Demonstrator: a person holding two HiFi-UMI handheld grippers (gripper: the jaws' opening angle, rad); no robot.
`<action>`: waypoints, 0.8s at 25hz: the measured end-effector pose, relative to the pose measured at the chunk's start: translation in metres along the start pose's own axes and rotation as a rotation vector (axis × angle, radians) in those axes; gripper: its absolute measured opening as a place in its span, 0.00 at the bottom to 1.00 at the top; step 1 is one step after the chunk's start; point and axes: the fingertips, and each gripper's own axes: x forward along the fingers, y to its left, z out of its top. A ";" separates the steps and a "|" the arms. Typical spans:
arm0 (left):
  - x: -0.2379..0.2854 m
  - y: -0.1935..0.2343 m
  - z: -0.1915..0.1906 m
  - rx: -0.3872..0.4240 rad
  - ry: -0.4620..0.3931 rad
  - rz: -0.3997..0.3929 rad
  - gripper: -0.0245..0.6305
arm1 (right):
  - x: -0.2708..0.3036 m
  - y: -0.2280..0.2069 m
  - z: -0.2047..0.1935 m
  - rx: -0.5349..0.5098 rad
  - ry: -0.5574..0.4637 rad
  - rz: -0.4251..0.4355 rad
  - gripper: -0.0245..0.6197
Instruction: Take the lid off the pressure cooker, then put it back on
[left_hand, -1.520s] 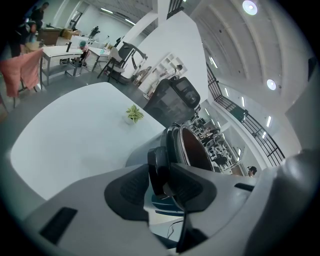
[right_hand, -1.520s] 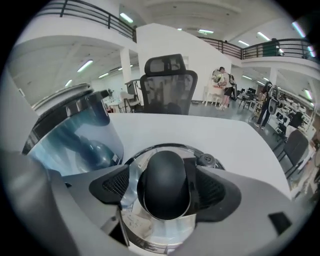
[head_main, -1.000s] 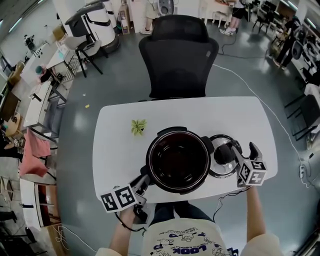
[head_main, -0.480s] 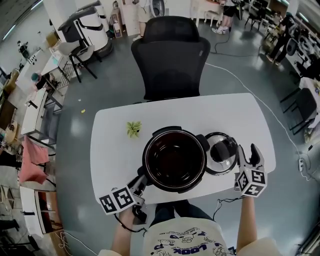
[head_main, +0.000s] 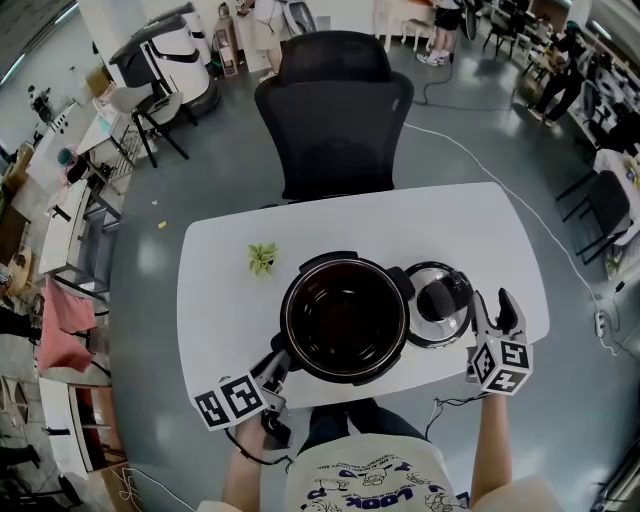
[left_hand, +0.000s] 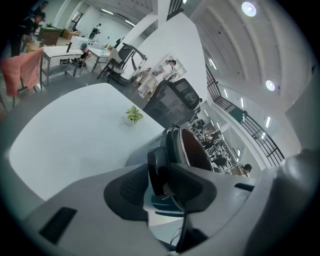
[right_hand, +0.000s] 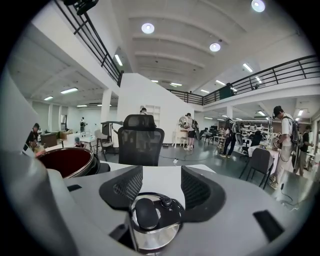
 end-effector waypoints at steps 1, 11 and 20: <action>0.000 0.000 0.001 -0.001 0.000 0.000 0.25 | 0.002 0.001 0.000 -0.003 0.006 0.007 0.44; 0.002 -0.001 0.000 -0.004 0.005 -0.002 0.25 | 0.026 0.024 -0.023 -0.053 0.168 0.148 0.49; -0.001 0.001 0.000 -0.003 0.015 -0.006 0.25 | 0.057 0.045 -0.078 -0.068 0.420 0.295 0.51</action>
